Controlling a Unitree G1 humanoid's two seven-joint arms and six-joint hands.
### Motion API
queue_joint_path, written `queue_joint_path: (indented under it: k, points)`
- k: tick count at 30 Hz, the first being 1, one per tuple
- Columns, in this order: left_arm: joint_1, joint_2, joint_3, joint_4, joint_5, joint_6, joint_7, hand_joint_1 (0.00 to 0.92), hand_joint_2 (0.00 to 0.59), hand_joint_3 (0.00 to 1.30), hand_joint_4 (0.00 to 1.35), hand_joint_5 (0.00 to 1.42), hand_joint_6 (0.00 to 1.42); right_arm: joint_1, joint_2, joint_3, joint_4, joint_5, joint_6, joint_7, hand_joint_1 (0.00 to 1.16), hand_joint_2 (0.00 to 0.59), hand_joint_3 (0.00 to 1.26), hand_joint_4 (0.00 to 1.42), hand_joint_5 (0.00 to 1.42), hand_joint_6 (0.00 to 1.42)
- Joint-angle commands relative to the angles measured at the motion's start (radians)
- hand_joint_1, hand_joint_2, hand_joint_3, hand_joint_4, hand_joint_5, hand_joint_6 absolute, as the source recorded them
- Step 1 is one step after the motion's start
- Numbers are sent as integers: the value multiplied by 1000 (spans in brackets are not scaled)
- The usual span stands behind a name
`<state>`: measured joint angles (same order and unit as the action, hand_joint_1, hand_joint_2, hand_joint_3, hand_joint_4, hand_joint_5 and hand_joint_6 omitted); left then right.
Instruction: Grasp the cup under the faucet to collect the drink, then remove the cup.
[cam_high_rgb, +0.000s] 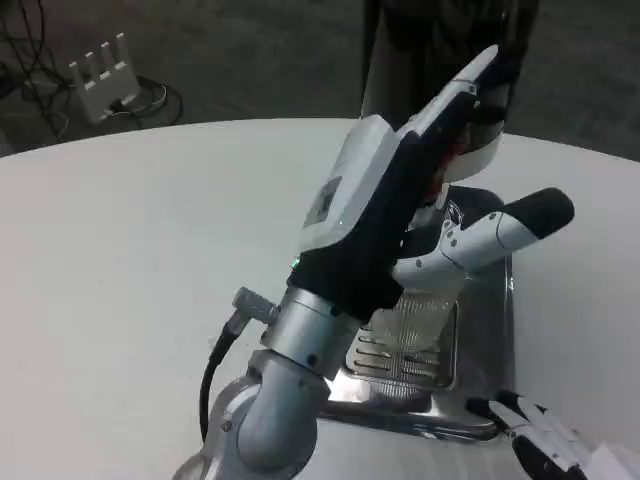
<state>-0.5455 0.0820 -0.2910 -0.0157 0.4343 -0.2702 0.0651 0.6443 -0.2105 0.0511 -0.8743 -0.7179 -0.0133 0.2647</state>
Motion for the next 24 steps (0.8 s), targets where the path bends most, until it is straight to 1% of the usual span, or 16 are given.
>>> queue_joint_path:
  k: [1,7,11,17,24]
  points:
    - [7,21,-21,-7,38,-26,-18,0,41,134,133,256,196,16,-1,-3,-13,8,-20,-16,450,478,114,19,0,0]
    - [43,53,-24,-28,89,-35,-4,0,42,125,119,234,184,13,-1,-6,-12,10,-23,-19,450,478,114,19,0,0]
    - [61,75,-30,-39,145,-15,-6,0,45,99,82,199,163,6,1,-3,-10,8,-21,-18,450,478,114,19,0,0]
    - [59,89,-42,-22,188,13,-30,0,56,36,3,130,93,2,2,-4,-8,9,-18,-18,450,478,114,19,0,0]
    - [55,99,-53,-14,215,46,-33,0,71,5,0,101,73,1,2,-2,-4,10,-19,-19,450,478,115,20,0,0]
